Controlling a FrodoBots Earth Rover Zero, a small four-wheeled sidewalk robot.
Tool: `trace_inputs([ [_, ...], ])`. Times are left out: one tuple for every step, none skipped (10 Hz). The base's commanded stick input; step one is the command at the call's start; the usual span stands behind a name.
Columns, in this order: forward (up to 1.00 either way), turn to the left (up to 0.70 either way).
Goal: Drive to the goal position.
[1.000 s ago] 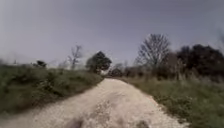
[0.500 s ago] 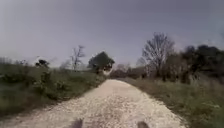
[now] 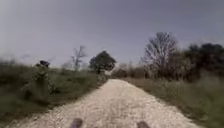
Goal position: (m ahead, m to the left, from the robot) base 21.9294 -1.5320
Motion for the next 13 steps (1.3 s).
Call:
trace_inputs([
  [0.70, 0.00],
  [0.70, 0.00],
  [0.70, 0.00],
  [0.70, -0.11],
  [0.70, -0.29],
  [0.70, -0.34],
  [0.70, -0.24],
  [0.70, 0.00],
  [0.70, 0.00],
  [0.70, 0.00],
  [0.70, 0.00],
  [0.70, 0.00],
  [0.70, -0.20],
])
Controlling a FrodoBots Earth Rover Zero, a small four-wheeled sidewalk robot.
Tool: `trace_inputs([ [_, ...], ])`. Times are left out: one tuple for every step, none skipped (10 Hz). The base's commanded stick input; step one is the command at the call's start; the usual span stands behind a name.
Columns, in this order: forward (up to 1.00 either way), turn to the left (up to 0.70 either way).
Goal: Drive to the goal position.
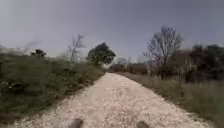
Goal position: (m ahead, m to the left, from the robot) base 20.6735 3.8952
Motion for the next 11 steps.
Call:
trace_inputs([
  [0.70, -0.30],
  [0.70, -0.10],
  [0.70, 0.00],
  [0.70, 0.00],
  [0.70, 0.00],
  [0.70, 0.00],
  [0.70, 0.00],
  [0.70, 0.00],
  [0.70, 0.00],
  [0.70, -0.22],
  [0.70, -0.34],
])
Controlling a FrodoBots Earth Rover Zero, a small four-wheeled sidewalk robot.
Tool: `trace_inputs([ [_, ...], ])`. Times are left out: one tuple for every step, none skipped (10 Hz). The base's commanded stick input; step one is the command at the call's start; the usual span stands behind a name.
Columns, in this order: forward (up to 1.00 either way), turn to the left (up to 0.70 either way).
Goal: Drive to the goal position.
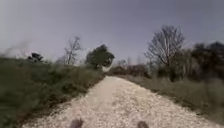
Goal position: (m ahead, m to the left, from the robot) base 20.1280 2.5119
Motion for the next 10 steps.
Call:
trace_inputs([
  [0.70, -0.34],
  [0.70, -0.17],
  [0.70, -0.02],
  [0.70, 0.00],
  [0.70, 0.00],
  [0.70, 0.00],
  [0.70, 0.00],
  [0.70, 0.00],
  [0.70, 0.00],
  [0.70, 0.00],
])
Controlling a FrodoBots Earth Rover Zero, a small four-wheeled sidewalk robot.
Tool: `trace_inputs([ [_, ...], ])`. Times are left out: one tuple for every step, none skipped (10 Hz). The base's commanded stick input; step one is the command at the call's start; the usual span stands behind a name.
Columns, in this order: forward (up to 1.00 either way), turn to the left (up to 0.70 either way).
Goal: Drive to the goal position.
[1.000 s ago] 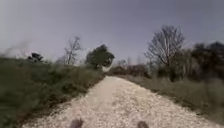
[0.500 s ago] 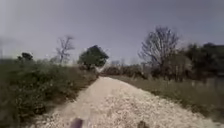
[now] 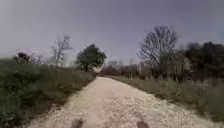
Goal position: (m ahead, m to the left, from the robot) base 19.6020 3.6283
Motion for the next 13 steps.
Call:
trace_inputs([
  [0.70, 0.00],
  [0.70, 0.00],
  [0.70, 0.00],
  [0.70, 0.00],
  [0.70, 0.00],
  [0.60, 0.00],
  [0.59, 0.00],
  [0.67, 0.00],
  [0.70, 0.00],
  [0.70, 0.00],
  [0.70, 0.00],
  [0.70, 0.00],
  [0.70, 0.00],
])
